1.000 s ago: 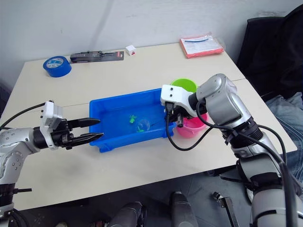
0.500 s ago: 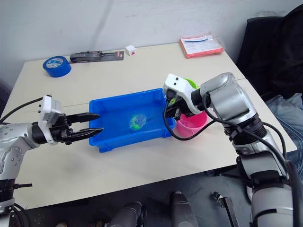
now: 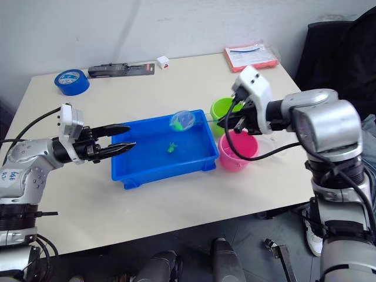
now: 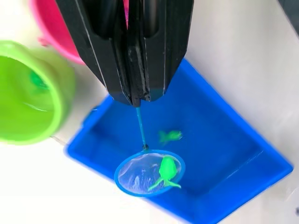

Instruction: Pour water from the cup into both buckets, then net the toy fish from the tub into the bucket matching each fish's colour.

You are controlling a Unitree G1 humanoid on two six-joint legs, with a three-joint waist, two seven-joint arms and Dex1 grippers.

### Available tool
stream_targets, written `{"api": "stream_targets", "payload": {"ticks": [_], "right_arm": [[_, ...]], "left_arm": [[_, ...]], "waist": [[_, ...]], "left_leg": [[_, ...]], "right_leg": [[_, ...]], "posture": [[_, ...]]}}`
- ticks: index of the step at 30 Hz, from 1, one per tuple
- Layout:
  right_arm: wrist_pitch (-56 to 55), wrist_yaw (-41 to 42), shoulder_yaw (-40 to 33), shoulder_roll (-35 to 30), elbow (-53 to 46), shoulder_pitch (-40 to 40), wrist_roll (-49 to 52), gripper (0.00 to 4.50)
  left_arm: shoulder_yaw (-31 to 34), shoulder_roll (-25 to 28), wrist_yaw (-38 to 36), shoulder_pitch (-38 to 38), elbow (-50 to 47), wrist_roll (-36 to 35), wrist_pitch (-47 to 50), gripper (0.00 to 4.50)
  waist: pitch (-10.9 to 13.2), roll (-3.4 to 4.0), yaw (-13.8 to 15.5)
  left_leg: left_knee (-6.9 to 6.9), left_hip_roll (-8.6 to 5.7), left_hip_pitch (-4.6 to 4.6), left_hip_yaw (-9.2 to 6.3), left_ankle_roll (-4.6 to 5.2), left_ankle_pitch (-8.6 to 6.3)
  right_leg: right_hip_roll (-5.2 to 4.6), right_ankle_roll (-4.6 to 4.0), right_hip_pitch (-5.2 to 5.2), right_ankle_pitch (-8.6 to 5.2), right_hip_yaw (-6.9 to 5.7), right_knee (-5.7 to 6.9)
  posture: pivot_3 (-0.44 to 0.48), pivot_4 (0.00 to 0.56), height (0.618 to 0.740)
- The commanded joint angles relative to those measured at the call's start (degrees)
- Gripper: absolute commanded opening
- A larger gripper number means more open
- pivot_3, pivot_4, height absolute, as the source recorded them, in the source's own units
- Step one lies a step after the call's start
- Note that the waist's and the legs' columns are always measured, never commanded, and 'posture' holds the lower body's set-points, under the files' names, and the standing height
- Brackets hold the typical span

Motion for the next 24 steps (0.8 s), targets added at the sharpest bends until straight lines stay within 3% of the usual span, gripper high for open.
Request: {"api": "stream_targets", "payload": {"ticks": [1, 7, 14, 24], "right_arm": [[0.76, -3.96, -4.95, -2.41, -1.84, 0.15, 1.42, 0.78], [-4.22, -10.38, -6.51, -5.64, 1.27, 1.88, -0.53, 0.78], [-22.3, -14.79, 0.18, -9.27, 1.66, 7.18, -8.44, 0.78], [-49.55, -22.41, 11.63, -14.86, -1.29, 15.64, -30.36, 0.78]], "left_arm": [[-1.01, -0.56, -1.37, -3.29, 2.99, 1.26, -2.43, 3.1], [-2.96, -2.08, -3.61, -7.8, 8.49, 3.16, -4.95, 3.1], [-4.04, -2.99, -5.32, -10.31, 11.9, 4.53, -6.69, 3.1], [-4.23, -3.29, -6.08, -10.53, 12.56, 4.98, -7.15, 3.1]], "waist": [[0.0, 0.0, -0.04], [0.0, 0.0, -0.11], [0.0, 0.0, -0.19], [0.0, 0.0, -0.1]], "left_leg": [[0.01, 0.0, 0.0, 0.0, 0.0, 0.0], [0.0, -0.01, 0.0, 0.02, 0.0, 0.0], [0.0, -0.01, -0.01, 0.05, 0.0, 0.0], [0.02, -0.03, -0.02, 0.08, 0.0, 0.0]], "right_leg": [[0.0, 0.0, 0.0, 0.0, -0.01, 0.0], [-0.01, 0.0, -0.01, 0.0, 0.01, 0.02], [-0.01, 0.01, -0.04, 0.0, 0.0, 0.02], [0.0, 0.01, -0.08, 0.0, -0.02, -0.03]], "posture": [[0.0, 0.15, 0.74], [0.0, 0.15, 0.74], [0.0, 0.15, 0.74], [0.0, 0.15, 0.74]]}}
